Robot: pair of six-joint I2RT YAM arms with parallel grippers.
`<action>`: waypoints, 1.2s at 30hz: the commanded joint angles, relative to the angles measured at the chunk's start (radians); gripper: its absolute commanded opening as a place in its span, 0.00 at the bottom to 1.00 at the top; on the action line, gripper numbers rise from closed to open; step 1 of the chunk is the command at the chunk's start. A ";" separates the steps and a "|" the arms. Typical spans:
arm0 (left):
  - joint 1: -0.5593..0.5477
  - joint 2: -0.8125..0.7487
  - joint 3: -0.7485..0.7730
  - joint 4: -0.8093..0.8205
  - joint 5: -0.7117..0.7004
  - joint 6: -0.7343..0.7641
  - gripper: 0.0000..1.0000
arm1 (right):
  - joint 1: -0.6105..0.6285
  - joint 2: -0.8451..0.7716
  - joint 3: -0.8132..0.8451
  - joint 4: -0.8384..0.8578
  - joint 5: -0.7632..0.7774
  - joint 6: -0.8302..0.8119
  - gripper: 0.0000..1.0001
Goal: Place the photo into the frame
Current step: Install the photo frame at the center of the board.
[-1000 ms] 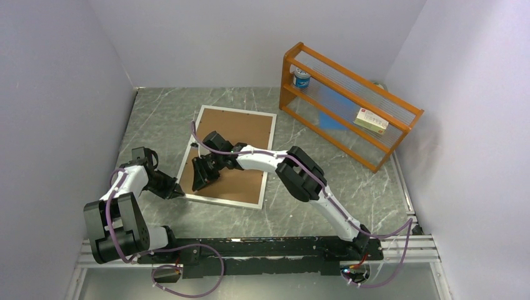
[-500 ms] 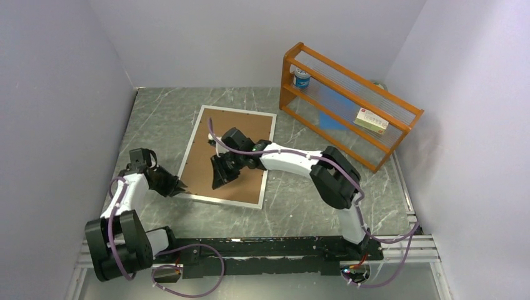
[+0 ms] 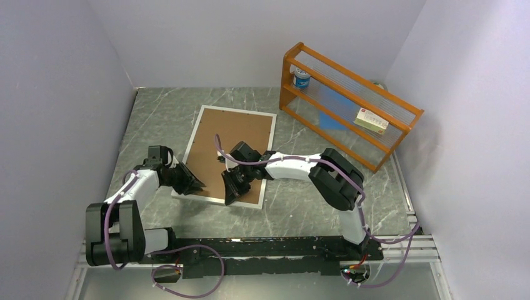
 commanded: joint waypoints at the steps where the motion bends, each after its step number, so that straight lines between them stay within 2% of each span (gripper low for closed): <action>1: -0.017 0.037 0.002 0.010 0.017 0.021 0.27 | -0.024 0.029 -0.006 0.109 -0.037 0.031 0.14; 10: -0.060 0.096 0.011 -0.027 -0.045 0.019 0.21 | -0.096 0.106 0.020 0.082 -0.134 -0.003 0.14; 17: -0.063 0.106 0.019 -0.046 -0.079 0.017 0.20 | -0.108 0.150 0.046 0.002 -0.109 -0.068 0.14; 26: -0.079 0.116 0.031 -0.094 -0.140 0.001 0.16 | -0.183 0.266 0.054 0.018 -0.117 -0.113 0.18; 36: -0.082 0.128 0.042 -0.123 -0.181 -0.005 0.16 | -0.203 0.260 0.094 -0.020 0.038 -0.147 0.21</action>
